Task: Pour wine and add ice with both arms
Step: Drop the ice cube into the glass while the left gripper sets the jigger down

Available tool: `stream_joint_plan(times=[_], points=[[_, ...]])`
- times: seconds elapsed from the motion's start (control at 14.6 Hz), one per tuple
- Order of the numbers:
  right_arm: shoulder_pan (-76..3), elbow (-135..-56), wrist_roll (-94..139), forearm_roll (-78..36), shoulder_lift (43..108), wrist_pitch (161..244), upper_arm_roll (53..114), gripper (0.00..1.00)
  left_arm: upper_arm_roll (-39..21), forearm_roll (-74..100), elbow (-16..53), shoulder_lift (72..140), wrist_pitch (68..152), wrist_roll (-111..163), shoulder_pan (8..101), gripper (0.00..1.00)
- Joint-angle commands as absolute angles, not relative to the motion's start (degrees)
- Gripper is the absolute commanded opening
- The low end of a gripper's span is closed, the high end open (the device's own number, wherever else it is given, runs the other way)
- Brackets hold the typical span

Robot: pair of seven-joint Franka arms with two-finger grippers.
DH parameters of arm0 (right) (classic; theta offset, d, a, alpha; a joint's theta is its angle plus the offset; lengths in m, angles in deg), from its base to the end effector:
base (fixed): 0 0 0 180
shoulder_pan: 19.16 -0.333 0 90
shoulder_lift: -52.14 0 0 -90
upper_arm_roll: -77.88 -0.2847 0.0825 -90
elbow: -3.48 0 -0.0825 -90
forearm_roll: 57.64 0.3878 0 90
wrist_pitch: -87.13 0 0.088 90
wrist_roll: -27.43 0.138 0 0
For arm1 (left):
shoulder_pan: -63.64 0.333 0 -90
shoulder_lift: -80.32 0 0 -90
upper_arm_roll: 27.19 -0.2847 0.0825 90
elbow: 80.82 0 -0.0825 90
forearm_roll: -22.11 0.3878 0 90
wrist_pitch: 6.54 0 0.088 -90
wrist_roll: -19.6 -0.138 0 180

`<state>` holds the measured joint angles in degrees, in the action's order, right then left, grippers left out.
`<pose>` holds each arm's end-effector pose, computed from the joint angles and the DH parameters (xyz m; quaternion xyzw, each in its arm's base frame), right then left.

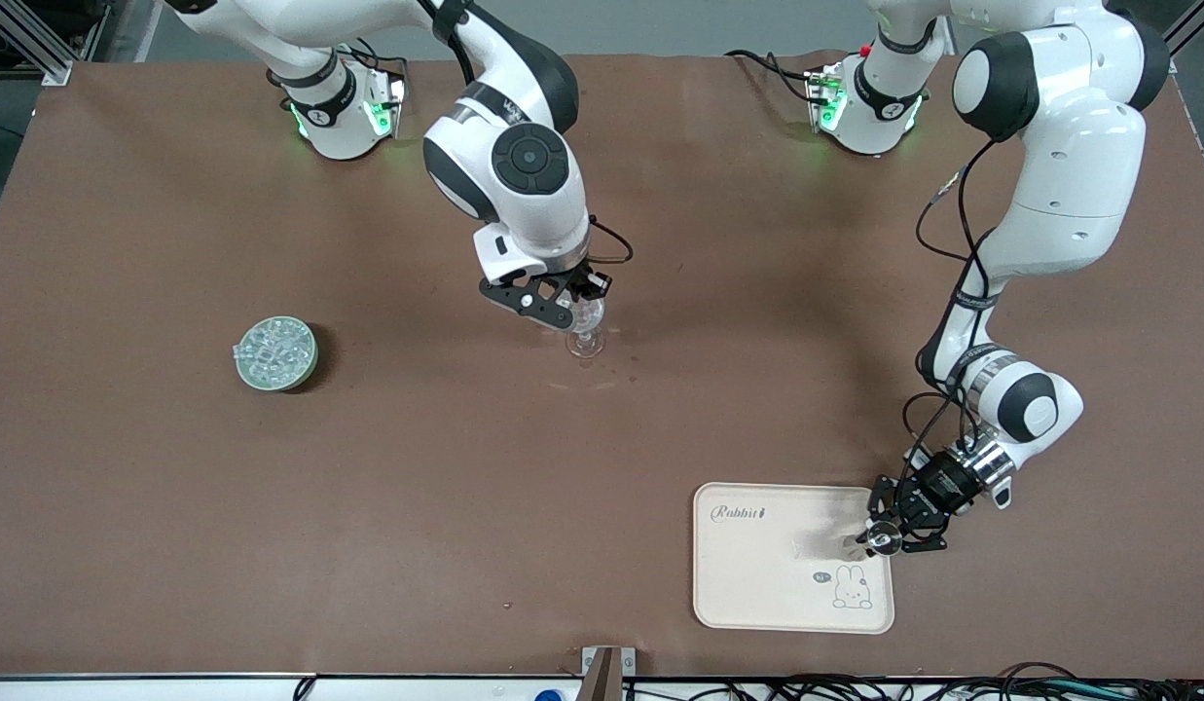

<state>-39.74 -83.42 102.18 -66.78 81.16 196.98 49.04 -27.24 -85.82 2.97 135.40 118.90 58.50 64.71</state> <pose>0.4744 0.4724 0.3336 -0.9755 0.2145 0.0490 0.0022 0.7129 -0.0446 0.0886 0.3636 0.7099 -0.2590 0.5447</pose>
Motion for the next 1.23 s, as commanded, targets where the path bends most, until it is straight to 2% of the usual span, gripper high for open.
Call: stream_joint_plan(times=[0.0, 0.34, 0.41, 0.48, 0.55, 0.62, 0.82, 0.89, 1.1, 1.16], points=[[-40.34, -83.97, 103.81, -67.92, 80.97, 197.61, 48.78, 0.02, -27.28, -89.42, 1.63, 136.21, 118.09, 57.22, 64.17, 0.03], [-40.87, -83.97, 103.98, -68.01, 81.76, 198.22, 48.78, 0.04, -27.02, -89.07, 2.33, 136.39, 118.09, 55.46, 64.0, 0.07], [-40.96, -83.97, 103.98, -68.01, 81.85, 198.14, 48.78, 0.04, -27.02, -88.81, 2.42, 136.31, 118.0, 55.55, 64.0, 0.24], [-40.87, -83.97, 103.98, -68.01, 81.85, 198.14, 48.78, 0.04, -26.93, -88.81, 2.5, 136.22, 118.0, 55.64, 64.0, 0.3], [-40.96, -83.97, 103.98, -68.01, 82.02, 198.22, 48.78, 0.06, -27.02, -88.81, 2.51, 136.22, 118.0, 55.64, 64.0, 0.46], [-40.96, -83.97, 103.98, -68.01, 82.02, 198.14, 48.78, 0.08, -27.02, -88.55, 2.51, 136.22, 117.92, 55.46, 64.0, 0.99], [-40.87, -83.97, 103.9, -68.01, 82.02, 198.05, 48.78, 0.1, -27.02, -86.09, 4.51, 135.26, 115.38, 54.23, 64.61, 1.0], [-40.87, -83.97, 103.9, -68.09, 82.11, 198.05, 48.78, 0.16, -27.45, -83.47, 5.66, 134.47, 112.32, 54.23, 65.05, 1.0], [-40.87, -83.88, 103.9, -68.09, 82.11, 198.05, 48.78, 0.52, -32.36, -73.8, 5.84, 134.2, 98.97, 53.79, 66.63, 1.0], [-40.87, -83.88, 103.9, -68.09, 82.11, 198.05, 48.78, 0.56, -34.9, -72.3, 5.58, 134.2, 95.45, 53.7, 66.54, 1.0]])
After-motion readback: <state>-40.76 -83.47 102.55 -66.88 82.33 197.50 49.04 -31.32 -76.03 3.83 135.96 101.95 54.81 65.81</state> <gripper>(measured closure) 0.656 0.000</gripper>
